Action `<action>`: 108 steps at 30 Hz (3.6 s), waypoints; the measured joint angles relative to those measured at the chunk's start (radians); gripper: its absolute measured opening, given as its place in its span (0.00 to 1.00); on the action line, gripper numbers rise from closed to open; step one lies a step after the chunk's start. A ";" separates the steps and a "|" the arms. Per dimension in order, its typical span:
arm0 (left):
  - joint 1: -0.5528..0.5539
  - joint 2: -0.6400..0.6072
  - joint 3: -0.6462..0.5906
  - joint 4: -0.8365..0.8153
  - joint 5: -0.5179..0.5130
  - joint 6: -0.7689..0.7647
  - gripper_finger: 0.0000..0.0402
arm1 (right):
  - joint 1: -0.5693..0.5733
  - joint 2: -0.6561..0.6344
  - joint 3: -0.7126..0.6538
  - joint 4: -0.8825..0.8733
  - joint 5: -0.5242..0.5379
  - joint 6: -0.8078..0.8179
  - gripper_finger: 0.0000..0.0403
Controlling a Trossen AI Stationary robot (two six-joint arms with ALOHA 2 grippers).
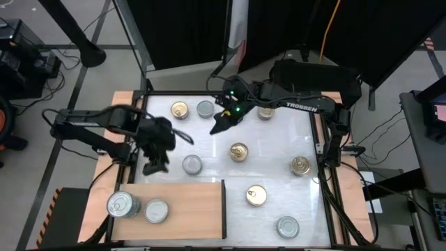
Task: Stack canned seafood by type on shelf
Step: Stack the green tuna can on top of the green tuna can on the shelf
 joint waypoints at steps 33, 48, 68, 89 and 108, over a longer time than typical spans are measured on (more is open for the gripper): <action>0.466 -0.001 0.121 0.078 -0.320 0.122 0.08 | -0.257 0.111 0.082 -0.397 0.240 -0.701 0.00; 0.468 0.000 -0.162 0.186 -0.030 0.187 0.02 | 0.264 -0.286 0.003 -0.889 0.366 0.220 0.00; 0.383 0.000 -0.236 0.190 0.012 0.086 0.01 | 0.969 -0.365 -0.856 0.218 0.150 1.177 0.00; 0.335 0.000 -0.236 0.289 -0.001 0.018 0.03 | 0.916 -0.367 -1.058 0.293 0.218 1.145 0.00; 0.335 0.000 -0.236 0.291 -0.007 0.008 0.03 | 0.911 -0.354 -1.046 0.246 0.222 1.136 0.00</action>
